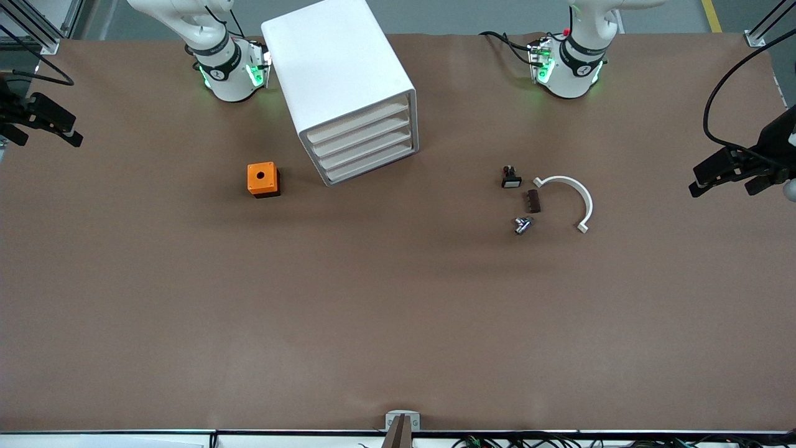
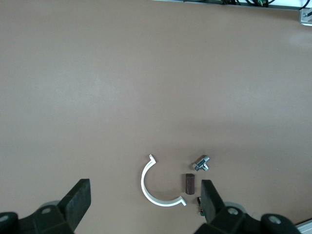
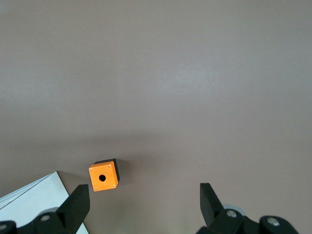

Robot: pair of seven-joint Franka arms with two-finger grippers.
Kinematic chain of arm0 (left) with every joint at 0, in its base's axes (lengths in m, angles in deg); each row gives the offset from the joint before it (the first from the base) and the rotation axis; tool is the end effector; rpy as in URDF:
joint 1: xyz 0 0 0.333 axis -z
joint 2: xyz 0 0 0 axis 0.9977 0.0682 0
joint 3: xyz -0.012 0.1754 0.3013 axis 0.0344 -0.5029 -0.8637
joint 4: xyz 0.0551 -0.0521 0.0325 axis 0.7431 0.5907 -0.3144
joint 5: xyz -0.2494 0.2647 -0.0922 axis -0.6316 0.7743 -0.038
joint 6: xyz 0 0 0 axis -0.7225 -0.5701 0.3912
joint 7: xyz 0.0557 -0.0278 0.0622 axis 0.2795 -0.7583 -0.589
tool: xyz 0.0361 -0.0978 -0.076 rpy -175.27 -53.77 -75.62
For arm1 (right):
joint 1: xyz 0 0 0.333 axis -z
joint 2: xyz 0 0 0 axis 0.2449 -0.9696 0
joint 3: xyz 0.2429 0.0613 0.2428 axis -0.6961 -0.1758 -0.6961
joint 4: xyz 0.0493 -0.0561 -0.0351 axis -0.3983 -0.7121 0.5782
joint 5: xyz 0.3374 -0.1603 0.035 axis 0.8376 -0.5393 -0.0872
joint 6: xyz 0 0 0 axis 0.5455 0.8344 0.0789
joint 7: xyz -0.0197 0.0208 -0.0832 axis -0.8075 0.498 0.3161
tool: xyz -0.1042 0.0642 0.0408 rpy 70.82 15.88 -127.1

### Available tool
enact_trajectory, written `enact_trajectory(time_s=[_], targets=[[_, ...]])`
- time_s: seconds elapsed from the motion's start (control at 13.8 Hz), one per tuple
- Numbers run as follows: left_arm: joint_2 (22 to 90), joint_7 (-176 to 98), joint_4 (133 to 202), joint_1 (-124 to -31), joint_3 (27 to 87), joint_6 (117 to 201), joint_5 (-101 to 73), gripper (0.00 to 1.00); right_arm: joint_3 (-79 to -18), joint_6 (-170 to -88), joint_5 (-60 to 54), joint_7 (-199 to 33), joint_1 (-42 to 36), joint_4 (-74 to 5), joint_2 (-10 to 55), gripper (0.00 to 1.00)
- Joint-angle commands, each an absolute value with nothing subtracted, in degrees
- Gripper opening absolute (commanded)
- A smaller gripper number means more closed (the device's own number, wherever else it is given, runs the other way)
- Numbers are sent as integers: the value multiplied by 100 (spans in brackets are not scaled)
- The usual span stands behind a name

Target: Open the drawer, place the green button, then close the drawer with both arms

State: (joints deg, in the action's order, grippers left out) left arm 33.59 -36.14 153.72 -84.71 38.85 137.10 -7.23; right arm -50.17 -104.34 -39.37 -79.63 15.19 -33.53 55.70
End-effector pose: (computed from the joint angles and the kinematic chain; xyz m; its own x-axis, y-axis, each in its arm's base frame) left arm 0.5674 -0.0214 0.6441 0.9946 0.0404 0.0956 0.0357 -0.9981 0.0505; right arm 0.4775 -0.0390 0.6583 0.9978 -0.0496 0.0434 -0.0488 -0.9986 -0.0205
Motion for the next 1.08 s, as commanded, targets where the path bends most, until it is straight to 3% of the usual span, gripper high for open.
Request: enact_trajectory(time_s=[0.0,1.01], targets=[[3405,-3636,15232,-8442,3868,13541,-638,99,-5030,-10452,-4029,-7888,1523,-3507,5740,100],[3229,-3714,15179,-8416,3965,13374,-673,99,-5021,-10355,-3959,-7889,1523,-3515,5767,100]])
